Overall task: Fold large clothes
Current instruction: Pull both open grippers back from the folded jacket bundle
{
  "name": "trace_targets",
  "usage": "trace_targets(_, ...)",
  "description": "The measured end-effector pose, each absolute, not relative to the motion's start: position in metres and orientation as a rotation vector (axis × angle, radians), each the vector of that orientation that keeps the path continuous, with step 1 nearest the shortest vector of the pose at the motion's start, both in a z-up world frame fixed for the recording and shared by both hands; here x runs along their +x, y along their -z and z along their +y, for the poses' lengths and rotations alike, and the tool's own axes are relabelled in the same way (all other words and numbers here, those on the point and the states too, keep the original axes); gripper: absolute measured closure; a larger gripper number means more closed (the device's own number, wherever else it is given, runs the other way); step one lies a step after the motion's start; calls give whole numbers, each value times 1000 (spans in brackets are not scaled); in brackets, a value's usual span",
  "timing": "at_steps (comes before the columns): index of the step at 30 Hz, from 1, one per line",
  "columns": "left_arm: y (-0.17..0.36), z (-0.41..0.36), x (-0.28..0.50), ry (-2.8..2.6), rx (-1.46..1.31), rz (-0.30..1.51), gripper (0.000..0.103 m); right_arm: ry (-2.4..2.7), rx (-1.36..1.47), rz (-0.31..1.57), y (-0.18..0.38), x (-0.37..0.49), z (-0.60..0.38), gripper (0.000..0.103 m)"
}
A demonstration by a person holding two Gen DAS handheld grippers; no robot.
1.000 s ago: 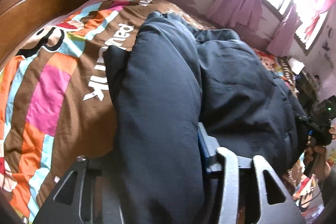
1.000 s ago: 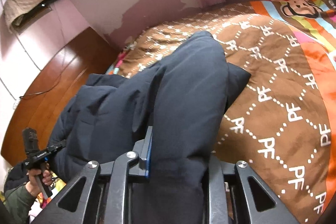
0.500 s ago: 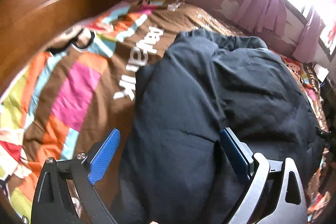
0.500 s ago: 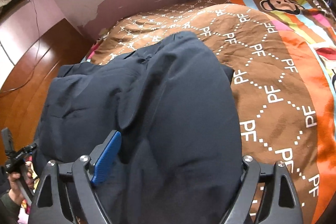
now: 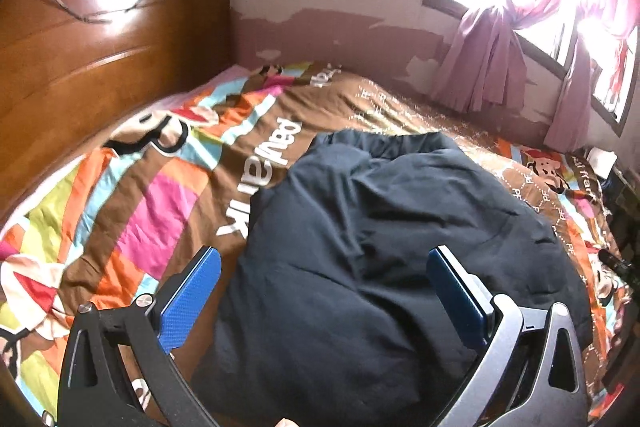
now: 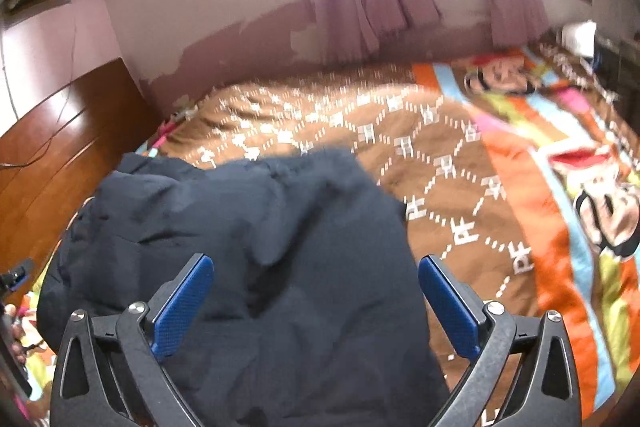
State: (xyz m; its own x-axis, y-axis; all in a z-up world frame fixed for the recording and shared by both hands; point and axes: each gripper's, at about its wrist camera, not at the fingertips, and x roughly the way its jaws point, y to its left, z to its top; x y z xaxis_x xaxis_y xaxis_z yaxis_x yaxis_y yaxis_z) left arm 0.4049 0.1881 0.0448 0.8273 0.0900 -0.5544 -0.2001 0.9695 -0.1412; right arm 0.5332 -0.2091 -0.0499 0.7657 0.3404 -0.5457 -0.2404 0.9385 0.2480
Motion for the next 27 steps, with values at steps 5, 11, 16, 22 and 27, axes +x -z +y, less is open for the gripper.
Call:
trace_targets(5,-58,168,390,-178,-113,508,2,-343,122,515,26,507,-200,0)
trace_targets(11,-79,145,366,-153,-75,425,2,-379,110,451,11,482,-194,0)
trace_targets(16,-92,125,345,-130,-34,373,2,-399,89,387,-4,455,-190,0)
trace_targets(22,-104,107,318,-100,-19,323,2,-435,93,336,-16,421,-190,0)
trace_targets(27,-109,98,296,-85,-1,306,2,-454,93,312,-22,397,-190,0)
